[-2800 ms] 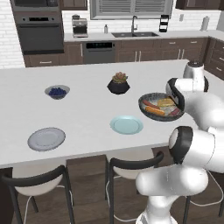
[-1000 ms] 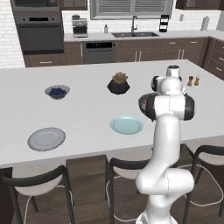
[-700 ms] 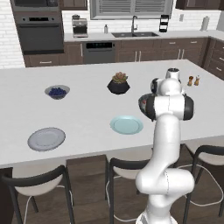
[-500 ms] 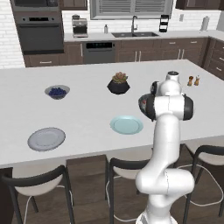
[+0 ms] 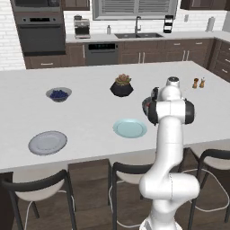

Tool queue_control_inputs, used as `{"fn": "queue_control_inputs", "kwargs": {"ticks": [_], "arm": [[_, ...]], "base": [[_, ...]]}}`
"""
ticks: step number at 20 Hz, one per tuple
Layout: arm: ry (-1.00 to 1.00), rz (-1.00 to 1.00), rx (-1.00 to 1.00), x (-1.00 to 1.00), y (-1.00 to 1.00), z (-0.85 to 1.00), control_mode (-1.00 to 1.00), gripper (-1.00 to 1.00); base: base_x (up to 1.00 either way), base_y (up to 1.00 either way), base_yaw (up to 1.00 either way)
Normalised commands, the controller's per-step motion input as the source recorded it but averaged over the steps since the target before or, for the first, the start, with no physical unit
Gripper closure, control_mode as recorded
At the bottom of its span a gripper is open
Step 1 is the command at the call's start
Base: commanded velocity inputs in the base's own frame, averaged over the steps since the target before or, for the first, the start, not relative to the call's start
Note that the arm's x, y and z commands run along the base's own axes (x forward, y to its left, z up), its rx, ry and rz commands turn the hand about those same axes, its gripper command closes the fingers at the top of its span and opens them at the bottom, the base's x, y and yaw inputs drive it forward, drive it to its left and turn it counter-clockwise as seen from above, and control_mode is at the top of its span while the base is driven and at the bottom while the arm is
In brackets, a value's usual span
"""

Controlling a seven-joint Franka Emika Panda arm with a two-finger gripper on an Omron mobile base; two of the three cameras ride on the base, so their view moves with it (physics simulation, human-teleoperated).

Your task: Place one bun and one sausage from the bowl on each plate.

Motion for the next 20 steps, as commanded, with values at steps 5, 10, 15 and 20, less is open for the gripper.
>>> {"fn": "queue_control_inputs", "kwargs": {"ticks": [5, 10, 15, 20], "arm": [[0.01, -0.01, 0.01, 0.33, -0.06, -0.16, -1.0, -1.0], [0.0, 0.0, 0.0, 0.01, -0.06, -0.55, -1.0, -1.0], [0.0, -0.01, 0.0, 0.34, -0.08, -0.18, -1.0, -1.0], [0.01, 0.0, -0.01, 0.14, -0.01, -0.3, -1.0, 1.0]], "base": [[0.0, 0.0, 0.0], [0.0, 0.0, 0.0], [0.0, 0.0, 0.0], [0.0, 0.0, 0.0]]}}
